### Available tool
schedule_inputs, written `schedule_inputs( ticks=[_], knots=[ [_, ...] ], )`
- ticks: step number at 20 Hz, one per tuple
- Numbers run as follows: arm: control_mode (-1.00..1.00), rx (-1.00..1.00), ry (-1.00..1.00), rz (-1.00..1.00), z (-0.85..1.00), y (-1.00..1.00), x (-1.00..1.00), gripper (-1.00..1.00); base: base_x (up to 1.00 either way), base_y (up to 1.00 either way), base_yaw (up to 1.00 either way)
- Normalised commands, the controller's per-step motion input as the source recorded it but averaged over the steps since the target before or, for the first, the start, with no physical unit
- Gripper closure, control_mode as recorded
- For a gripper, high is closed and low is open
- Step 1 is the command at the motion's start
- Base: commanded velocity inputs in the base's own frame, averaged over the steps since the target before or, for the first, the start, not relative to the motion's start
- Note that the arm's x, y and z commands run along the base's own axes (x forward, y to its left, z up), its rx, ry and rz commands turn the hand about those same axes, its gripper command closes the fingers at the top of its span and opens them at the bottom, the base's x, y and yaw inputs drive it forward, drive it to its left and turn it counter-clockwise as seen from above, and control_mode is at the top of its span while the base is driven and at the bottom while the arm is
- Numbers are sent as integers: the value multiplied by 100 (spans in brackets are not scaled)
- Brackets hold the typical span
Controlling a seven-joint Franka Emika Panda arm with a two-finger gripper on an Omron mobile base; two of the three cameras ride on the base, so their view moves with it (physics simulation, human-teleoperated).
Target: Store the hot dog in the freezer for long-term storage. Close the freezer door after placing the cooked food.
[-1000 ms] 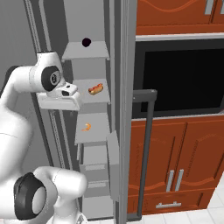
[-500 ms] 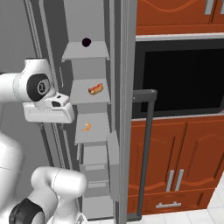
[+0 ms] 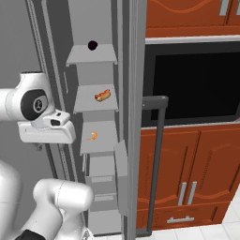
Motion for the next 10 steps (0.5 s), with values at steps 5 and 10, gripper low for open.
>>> schedule_inputs(
  ticks=[5,10],
  knots=[
    [-100,10,1,0,-10,0,-4,-100,0,0,0],
    [-100,13,3,0,-4,0,-1,-100,0,0,0]
  ],
)
